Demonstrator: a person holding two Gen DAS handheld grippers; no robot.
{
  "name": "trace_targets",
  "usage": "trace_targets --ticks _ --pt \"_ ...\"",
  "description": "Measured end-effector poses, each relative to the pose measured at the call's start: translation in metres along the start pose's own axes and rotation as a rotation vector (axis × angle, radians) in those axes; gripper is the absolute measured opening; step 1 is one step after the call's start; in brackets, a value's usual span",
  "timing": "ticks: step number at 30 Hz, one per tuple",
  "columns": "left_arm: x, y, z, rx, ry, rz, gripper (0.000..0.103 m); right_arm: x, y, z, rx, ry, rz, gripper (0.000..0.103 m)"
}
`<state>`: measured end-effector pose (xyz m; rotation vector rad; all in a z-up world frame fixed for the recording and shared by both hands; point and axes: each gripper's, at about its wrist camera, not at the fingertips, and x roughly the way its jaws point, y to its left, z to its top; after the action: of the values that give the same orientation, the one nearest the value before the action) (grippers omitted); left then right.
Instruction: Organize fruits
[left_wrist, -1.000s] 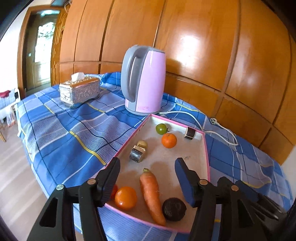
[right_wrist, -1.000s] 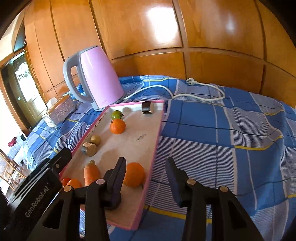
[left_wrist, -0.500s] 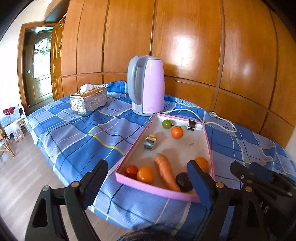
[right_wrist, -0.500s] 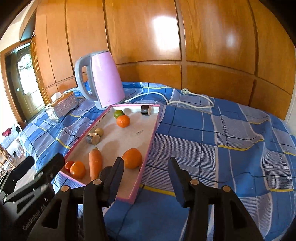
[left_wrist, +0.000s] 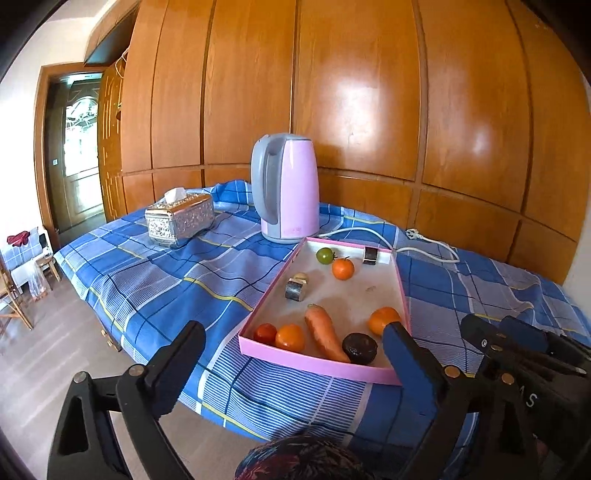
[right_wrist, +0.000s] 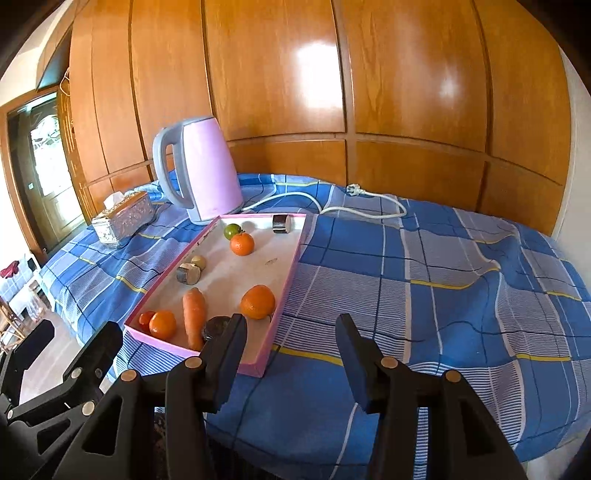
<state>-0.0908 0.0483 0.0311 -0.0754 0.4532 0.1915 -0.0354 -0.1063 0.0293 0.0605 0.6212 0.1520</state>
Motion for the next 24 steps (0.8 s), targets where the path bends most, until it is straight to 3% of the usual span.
trace_targets --ticks 24 --pt "-0.014 0.002 0.004 -0.013 -0.033 0.003 0.102 -0.006 0.004 -0.007 -0.027 0.019 -0.023 0.051"
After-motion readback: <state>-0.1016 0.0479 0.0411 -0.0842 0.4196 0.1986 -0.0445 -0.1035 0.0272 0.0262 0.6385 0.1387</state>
